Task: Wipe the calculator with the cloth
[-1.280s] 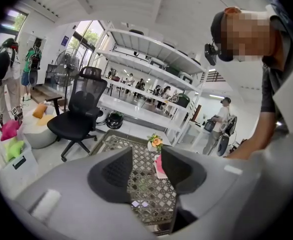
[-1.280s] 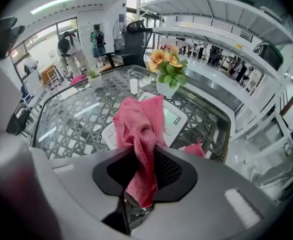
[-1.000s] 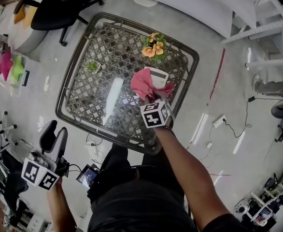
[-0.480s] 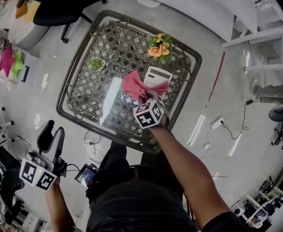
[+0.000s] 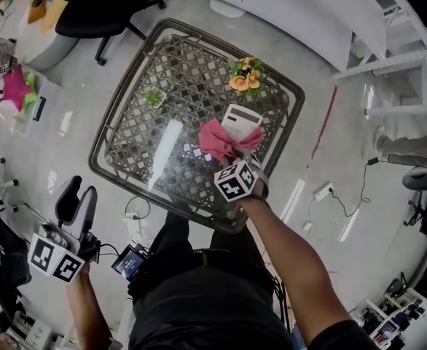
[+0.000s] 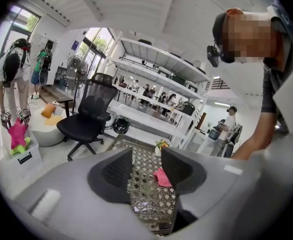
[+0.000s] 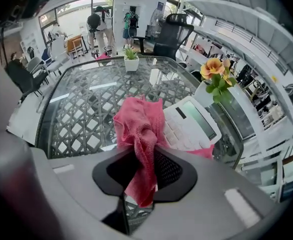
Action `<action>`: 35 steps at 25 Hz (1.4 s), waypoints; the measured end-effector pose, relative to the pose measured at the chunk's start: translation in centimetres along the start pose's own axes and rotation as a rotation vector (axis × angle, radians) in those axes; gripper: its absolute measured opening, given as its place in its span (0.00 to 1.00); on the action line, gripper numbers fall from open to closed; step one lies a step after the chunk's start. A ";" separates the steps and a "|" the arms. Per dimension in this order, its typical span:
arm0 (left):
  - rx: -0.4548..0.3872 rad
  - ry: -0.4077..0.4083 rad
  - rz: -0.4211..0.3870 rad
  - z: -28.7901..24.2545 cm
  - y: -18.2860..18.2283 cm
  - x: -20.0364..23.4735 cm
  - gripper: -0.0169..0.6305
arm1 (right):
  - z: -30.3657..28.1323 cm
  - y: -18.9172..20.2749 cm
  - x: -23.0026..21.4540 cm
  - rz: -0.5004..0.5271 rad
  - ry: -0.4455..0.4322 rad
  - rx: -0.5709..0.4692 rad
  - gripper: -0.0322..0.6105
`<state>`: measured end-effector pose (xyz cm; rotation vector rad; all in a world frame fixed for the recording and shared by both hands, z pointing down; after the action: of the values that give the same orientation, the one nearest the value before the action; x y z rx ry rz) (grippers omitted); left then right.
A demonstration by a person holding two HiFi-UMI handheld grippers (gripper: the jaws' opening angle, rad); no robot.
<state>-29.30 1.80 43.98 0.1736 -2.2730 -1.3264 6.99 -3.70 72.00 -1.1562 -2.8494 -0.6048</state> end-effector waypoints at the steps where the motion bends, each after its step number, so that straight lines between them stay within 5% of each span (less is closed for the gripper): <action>1: -0.006 0.001 0.003 0.1 -0.1 0.1 0.32 | 0.1 0.6 -0.2 0.001 0.002 0.016 0.18; 8: -0.047 0.004 0.010 0.6 -1.1 0.4 0.32 | 0.6 3.6 -1.1 -0.039 -0.008 0.112 0.18; 14: -0.076 0.010 -0.004 1.0 -2.5 0.3 0.32 | 1.5 5.9 -0.8 -0.134 -0.128 0.221 0.19; 18: -0.095 0.018 -0.023 0.9 -4.1 0.2 0.32 | 3.9 5.4 -1.5 -0.228 -0.172 0.191 0.23; 24: -0.118 0.040 -0.052 0.9 -5.8 -0.5 0.32 | 10.3 3.4 -3.9 -0.435 -0.164 -0.043 0.24; 30: -0.122 0.066 -0.081 0.8 -7.0 -0.8 0.32 | 20.7 -0.9 -7.8 -0.630 -0.094 -0.454 0.23; 35: -0.124 0.094 -0.114 0.6 -8.4 -1.5 0.32 | 30.8 -4.9 -10.8 -0.690 0.000 -0.754 0.23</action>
<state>-29.44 -1.55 36.09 0.3201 -2.1233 -1.4811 15.67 -3.24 40.17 -0.0833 -3.0418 -1.7908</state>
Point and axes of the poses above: the fingertips, and each gripper's own axes: z backward along the fingers, x to its left, y out of its underside, the point moved 5 cm from there along z, backward along the fingers
